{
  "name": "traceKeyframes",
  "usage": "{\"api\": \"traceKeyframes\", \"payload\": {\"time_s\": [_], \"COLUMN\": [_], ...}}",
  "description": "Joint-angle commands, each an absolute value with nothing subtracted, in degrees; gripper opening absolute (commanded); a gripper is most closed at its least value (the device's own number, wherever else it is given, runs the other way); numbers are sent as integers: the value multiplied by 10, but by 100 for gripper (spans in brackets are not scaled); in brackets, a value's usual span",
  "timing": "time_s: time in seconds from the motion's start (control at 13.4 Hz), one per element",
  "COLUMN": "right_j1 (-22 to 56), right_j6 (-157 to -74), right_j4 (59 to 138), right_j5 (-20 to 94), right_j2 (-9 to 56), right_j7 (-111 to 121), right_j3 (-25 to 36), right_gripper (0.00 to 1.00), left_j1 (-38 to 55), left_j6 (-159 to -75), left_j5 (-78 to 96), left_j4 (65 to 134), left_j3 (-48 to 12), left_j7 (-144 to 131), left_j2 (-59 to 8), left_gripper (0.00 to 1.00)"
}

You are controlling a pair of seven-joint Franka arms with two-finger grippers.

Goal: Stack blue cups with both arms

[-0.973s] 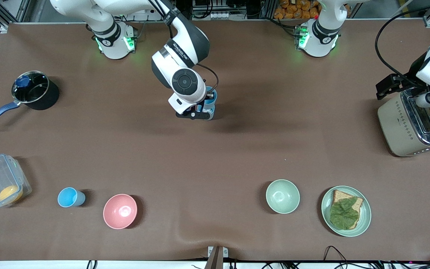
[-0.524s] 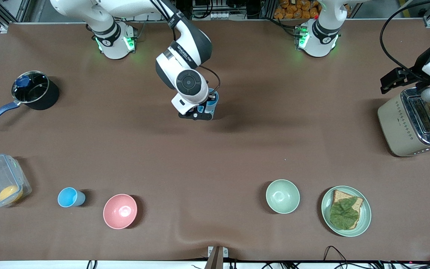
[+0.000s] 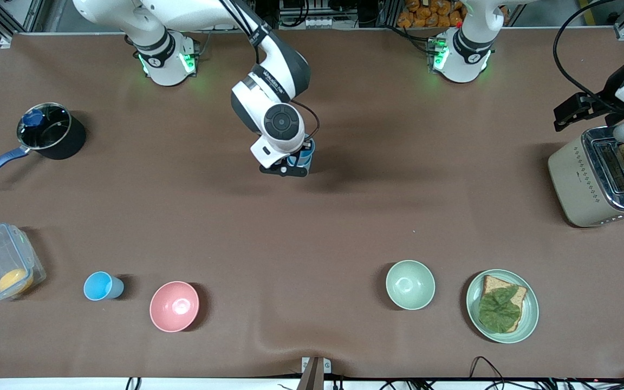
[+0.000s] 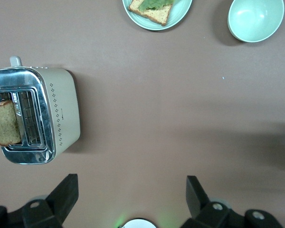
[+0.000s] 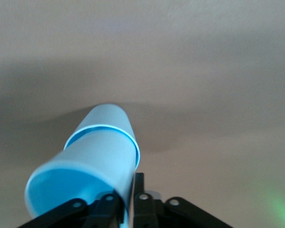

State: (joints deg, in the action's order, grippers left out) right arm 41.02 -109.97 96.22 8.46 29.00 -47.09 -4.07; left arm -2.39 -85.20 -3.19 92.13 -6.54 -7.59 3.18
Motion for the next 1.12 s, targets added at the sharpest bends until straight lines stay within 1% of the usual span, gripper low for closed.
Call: {"api": "traceKeyframes", "payload": {"time_s": [0.0,0.15,0.45,0.52,0.6,0.67,0.82,1.05], "right_j1": [405,367,254,216,174,127,58,16], "right_j6": [-1087,-1065,-973,-965,-965,-965,-962,-894], "right_j4": [950,940,938,944,950,950,951,940], "right_j5": [67,68,69,56,14,-5,-5,-5], "right_j2": [268,248,173,144,107,84,38,7], "right_j7": [-484,-449,-254,-210,-159,-106,-73,-65], "right_j3": [-35,-36,-36,-40,-39,-40,-39,-35], "right_gripper": [100,100,100,100,100,100,100,100], "left_j1": [-24,-24,-24,-24,-24,-24,-24,-24], "left_j6": [-842,-842,-824,-824,-823,-817,-808,-808], "left_j5": [-16,-17,-11,-7,-7,-2,12,12], "left_j4": [924,923,897,896,896,896,896,896], "left_j3": [-69,-70,-69,-69,-69,-69,-68,-65], "left_j7": [-72,-69,-62,-68,-69,-72,-91,-84], "left_j2": [42,42,40,41,42,43,43,46], "left_gripper": [100,100,100,100,100,100,100,100]}}
